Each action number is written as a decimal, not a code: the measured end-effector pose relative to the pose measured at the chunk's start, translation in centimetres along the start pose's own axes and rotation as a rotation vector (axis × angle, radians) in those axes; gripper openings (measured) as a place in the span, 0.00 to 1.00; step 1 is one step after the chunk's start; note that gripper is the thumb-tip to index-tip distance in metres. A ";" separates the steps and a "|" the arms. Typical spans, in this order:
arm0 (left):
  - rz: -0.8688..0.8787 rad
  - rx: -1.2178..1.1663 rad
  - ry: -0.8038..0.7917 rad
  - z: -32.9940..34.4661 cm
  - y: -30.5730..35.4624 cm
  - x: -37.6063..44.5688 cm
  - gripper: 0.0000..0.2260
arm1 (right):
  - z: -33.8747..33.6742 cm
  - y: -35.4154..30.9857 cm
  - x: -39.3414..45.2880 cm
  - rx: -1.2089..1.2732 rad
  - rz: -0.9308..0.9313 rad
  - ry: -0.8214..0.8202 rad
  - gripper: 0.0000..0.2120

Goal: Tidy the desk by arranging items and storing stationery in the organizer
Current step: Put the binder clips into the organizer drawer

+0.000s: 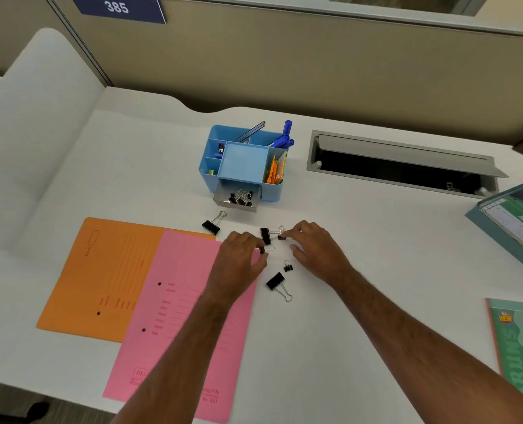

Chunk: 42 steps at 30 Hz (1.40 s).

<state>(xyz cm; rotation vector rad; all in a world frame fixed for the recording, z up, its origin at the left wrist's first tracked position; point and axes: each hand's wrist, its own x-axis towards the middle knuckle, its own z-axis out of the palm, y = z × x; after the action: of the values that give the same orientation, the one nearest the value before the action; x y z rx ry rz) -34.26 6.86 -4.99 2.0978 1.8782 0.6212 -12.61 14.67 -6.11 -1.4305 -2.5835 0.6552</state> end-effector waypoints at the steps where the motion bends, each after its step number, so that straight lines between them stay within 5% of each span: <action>1: -0.009 -0.007 0.036 -0.6 -0.1 0.3 0.08 | 0.0 0.0 -0.1 0.006 0.018 0.015 0.16; 9: -0.123 0.029 0.227 -6.0 -1.4 5.1 0.12 | 0.2 -1.0 1.0 0.072 0.173 0.022 0.17; 18: -0.176 0.068 0.135 -6.8 -3.4 8.3 0.20 | 0.7 -2.0 2.4 0.044 0.254 -0.058 0.22; 31: -0.169 -0.035 0.190 -4.6 -0.3 4.3 0.12 | 0.3 -0.7 2.7 0.062 0.234 -0.083 0.12; 42: -0.182 -0.113 0.100 -2.1 1.2 1.4 0.12 | -0.5 -0.1 1.9 0.008 0.281 -0.078 0.15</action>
<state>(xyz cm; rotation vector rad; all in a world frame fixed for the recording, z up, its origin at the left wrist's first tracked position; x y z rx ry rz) -34.08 7.93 -2.37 1.8332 2.0086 0.7817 -13.60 16.39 -5.84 -1.8199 -2.4524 0.7677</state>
